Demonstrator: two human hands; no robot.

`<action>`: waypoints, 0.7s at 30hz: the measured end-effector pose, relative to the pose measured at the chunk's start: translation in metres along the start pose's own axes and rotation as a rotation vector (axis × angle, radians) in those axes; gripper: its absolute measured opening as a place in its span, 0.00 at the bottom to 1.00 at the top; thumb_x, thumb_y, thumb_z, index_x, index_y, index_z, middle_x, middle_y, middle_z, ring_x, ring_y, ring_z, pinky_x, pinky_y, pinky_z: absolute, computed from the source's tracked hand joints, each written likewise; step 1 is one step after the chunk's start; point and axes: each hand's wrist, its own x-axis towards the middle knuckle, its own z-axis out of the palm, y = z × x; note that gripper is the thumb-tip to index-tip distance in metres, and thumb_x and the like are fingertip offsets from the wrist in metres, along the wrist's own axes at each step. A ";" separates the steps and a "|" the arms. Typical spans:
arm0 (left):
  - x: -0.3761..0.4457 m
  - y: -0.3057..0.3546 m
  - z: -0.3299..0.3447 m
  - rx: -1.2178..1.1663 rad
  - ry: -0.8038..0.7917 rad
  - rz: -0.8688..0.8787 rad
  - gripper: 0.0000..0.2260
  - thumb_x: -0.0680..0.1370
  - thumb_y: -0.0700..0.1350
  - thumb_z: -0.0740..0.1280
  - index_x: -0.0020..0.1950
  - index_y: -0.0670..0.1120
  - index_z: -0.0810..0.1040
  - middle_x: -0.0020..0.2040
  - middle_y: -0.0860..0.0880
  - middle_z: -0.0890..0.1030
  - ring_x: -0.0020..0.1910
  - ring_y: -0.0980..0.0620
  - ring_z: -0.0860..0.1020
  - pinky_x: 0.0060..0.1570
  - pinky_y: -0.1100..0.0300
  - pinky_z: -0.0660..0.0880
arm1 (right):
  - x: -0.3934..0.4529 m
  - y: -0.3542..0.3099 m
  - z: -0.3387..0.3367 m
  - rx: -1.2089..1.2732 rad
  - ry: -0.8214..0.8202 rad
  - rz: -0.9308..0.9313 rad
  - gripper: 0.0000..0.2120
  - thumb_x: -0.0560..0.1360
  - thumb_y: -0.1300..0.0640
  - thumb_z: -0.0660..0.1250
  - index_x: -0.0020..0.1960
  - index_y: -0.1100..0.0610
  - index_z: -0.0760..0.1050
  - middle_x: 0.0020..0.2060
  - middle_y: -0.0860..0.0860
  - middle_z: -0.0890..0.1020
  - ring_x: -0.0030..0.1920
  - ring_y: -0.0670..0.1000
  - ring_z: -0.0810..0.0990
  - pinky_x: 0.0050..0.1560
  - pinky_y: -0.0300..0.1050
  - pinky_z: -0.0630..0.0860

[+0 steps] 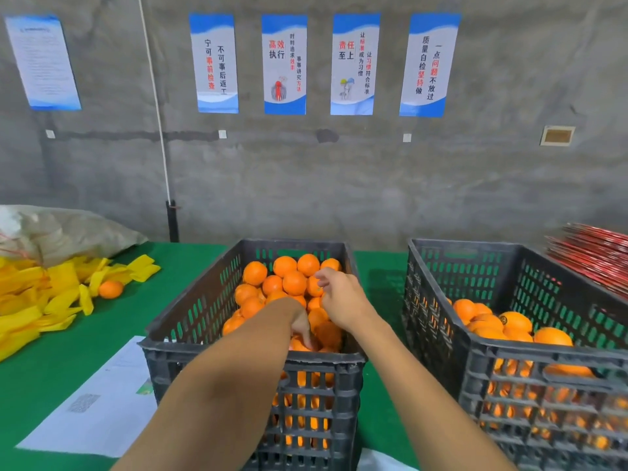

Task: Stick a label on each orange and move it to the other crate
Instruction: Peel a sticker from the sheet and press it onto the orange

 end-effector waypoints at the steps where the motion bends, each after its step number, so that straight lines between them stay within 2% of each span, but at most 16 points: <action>1: -0.005 -0.002 0.000 -0.055 0.005 -0.004 0.33 0.73 0.52 0.79 0.75 0.46 0.74 0.75 0.44 0.72 0.70 0.42 0.75 0.68 0.47 0.75 | -0.002 0.001 -0.007 -0.073 -0.002 0.000 0.23 0.79 0.70 0.58 0.72 0.57 0.74 0.65 0.58 0.79 0.66 0.58 0.77 0.68 0.57 0.74; 3: -0.011 -0.001 0.001 -0.097 -0.022 0.001 0.36 0.71 0.53 0.81 0.76 0.49 0.73 0.77 0.44 0.69 0.73 0.41 0.72 0.70 0.45 0.73 | -0.008 0.010 -0.021 -0.109 -0.010 0.013 0.23 0.78 0.70 0.60 0.70 0.56 0.75 0.64 0.57 0.81 0.65 0.58 0.78 0.66 0.57 0.76; 5: -0.018 0.000 0.004 -0.016 -0.031 -0.009 0.36 0.71 0.56 0.80 0.76 0.50 0.72 0.76 0.43 0.68 0.74 0.39 0.70 0.71 0.43 0.71 | -0.008 0.004 -0.019 -0.095 0.025 0.012 0.23 0.77 0.70 0.60 0.70 0.57 0.76 0.64 0.58 0.80 0.65 0.58 0.79 0.65 0.57 0.76; 9: -0.023 -0.001 0.004 0.048 0.063 0.039 0.32 0.74 0.51 0.78 0.75 0.46 0.73 0.71 0.43 0.75 0.68 0.39 0.76 0.69 0.42 0.74 | -0.017 -0.002 -0.019 -0.083 0.091 -0.014 0.21 0.79 0.69 0.60 0.68 0.57 0.77 0.64 0.58 0.81 0.65 0.58 0.79 0.66 0.57 0.76; 11: -0.034 -0.002 0.002 0.059 0.047 0.049 0.33 0.71 0.51 0.80 0.71 0.44 0.74 0.69 0.42 0.77 0.66 0.40 0.79 0.66 0.44 0.76 | -0.024 -0.002 -0.024 -0.041 0.140 -0.003 0.19 0.80 0.67 0.60 0.68 0.58 0.78 0.63 0.57 0.81 0.65 0.57 0.78 0.67 0.57 0.75; 13: -0.051 0.001 -0.002 0.069 0.076 0.067 0.31 0.69 0.54 0.80 0.66 0.42 0.74 0.62 0.43 0.80 0.60 0.42 0.82 0.63 0.46 0.79 | -0.034 -0.002 -0.027 0.043 0.174 0.027 0.18 0.81 0.68 0.59 0.66 0.59 0.79 0.61 0.55 0.83 0.64 0.55 0.79 0.68 0.54 0.74; 15: -0.071 0.003 -0.008 0.072 0.220 0.118 0.27 0.67 0.57 0.79 0.58 0.45 0.75 0.54 0.45 0.81 0.53 0.44 0.83 0.57 0.48 0.81 | -0.048 0.000 -0.032 0.132 0.211 0.058 0.16 0.81 0.67 0.59 0.64 0.59 0.80 0.59 0.54 0.84 0.62 0.53 0.80 0.68 0.50 0.74; 17: -0.091 0.005 -0.009 -0.029 0.409 0.232 0.21 0.66 0.55 0.79 0.47 0.47 0.73 0.45 0.48 0.78 0.44 0.48 0.79 0.43 0.54 0.78 | -0.063 0.006 -0.035 0.176 0.235 0.076 0.15 0.82 0.66 0.59 0.62 0.57 0.81 0.57 0.52 0.84 0.60 0.51 0.80 0.67 0.47 0.74; 18: -0.101 0.008 -0.008 -0.147 0.471 0.306 0.19 0.66 0.53 0.79 0.43 0.47 0.72 0.41 0.49 0.74 0.40 0.50 0.75 0.38 0.56 0.73 | -0.070 0.011 -0.037 0.189 0.253 0.075 0.14 0.82 0.64 0.60 0.61 0.57 0.82 0.56 0.50 0.84 0.59 0.49 0.80 0.66 0.46 0.75; 19: -0.111 0.010 -0.006 -0.281 0.511 0.384 0.18 0.67 0.52 0.80 0.44 0.48 0.72 0.41 0.49 0.72 0.41 0.50 0.73 0.37 0.56 0.69 | -0.078 0.014 -0.039 0.205 0.267 0.069 0.13 0.82 0.63 0.61 0.59 0.56 0.83 0.55 0.49 0.85 0.58 0.48 0.81 0.66 0.45 0.75; 21: -0.131 0.012 0.000 -0.482 0.563 0.527 0.19 0.69 0.52 0.81 0.53 0.47 0.77 0.46 0.47 0.74 0.48 0.48 0.75 0.45 0.54 0.72 | -0.092 0.020 -0.044 0.239 0.278 0.045 0.13 0.82 0.62 0.62 0.58 0.53 0.84 0.53 0.46 0.84 0.56 0.45 0.81 0.64 0.45 0.76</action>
